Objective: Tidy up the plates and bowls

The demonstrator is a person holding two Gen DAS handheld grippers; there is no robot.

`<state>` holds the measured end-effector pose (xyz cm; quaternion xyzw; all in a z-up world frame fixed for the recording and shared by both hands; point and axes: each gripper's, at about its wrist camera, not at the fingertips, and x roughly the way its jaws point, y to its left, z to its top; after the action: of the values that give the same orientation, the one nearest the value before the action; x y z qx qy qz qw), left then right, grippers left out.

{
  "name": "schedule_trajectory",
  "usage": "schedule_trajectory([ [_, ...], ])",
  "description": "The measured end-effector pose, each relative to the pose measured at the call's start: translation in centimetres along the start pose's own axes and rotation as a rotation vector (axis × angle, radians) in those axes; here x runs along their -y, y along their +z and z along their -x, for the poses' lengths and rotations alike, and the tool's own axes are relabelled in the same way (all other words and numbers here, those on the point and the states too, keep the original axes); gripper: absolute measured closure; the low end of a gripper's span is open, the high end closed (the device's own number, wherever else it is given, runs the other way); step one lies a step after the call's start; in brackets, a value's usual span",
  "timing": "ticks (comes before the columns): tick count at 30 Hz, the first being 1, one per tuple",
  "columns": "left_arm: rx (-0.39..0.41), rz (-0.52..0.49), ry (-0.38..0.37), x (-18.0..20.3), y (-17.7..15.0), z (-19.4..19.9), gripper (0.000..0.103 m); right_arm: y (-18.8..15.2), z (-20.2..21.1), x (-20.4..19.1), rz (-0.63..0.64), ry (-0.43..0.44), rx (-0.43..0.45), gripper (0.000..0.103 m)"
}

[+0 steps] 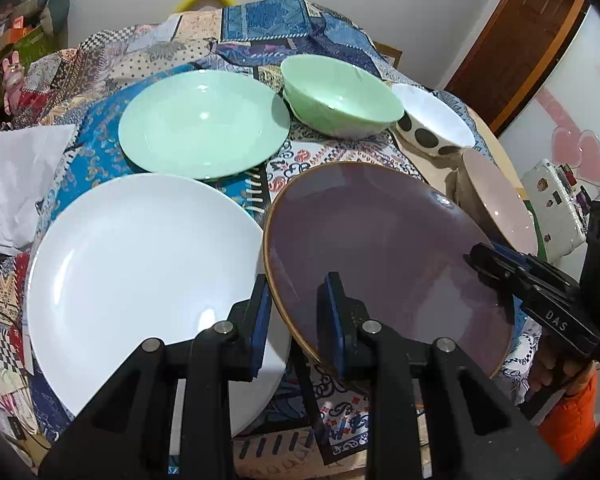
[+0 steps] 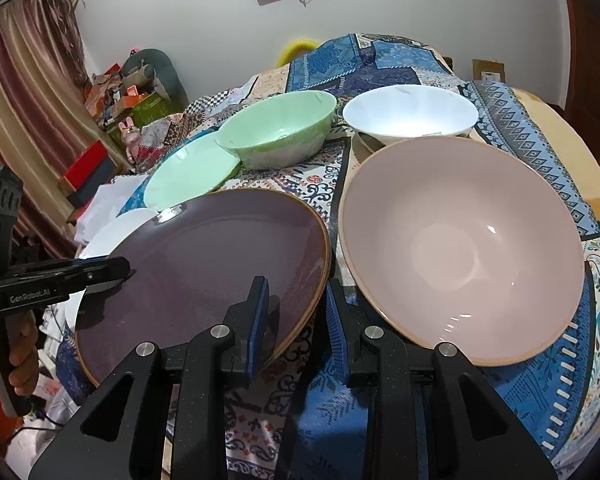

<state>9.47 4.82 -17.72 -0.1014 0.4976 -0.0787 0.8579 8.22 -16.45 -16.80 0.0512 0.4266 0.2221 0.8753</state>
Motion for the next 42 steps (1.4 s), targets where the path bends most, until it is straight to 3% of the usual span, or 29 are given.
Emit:
schedule_trajectory([
  [10,-0.028,-0.018,-0.016,0.5,-0.4,-1.3,0.078,-1.5,-0.7,1.0,-0.045,-0.028,-0.048,0.077],
  [25,-0.054,-0.045,0.014,1.4,-0.9,-1.8,0.077,-1.7,-0.1,1.2,-0.035,-0.057,-0.05,0.076],
  [28,-0.031,-0.048,0.022,1.5,-1.0,-1.1,0.077,-1.6,0.6,1.0,-0.02,-0.064,-0.037,0.076],
  [35,0.095,-0.101,0.082,2.1,-1.0,3.0,0.054,-0.9,2.4,0.0,-0.001,-0.061,0.004,0.075],
  [42,0.199,-0.081,0.116,1.1,-1.3,7.0,0.045,0.5,3.8,-2.6,0.07,-0.058,0.055,0.063],
])
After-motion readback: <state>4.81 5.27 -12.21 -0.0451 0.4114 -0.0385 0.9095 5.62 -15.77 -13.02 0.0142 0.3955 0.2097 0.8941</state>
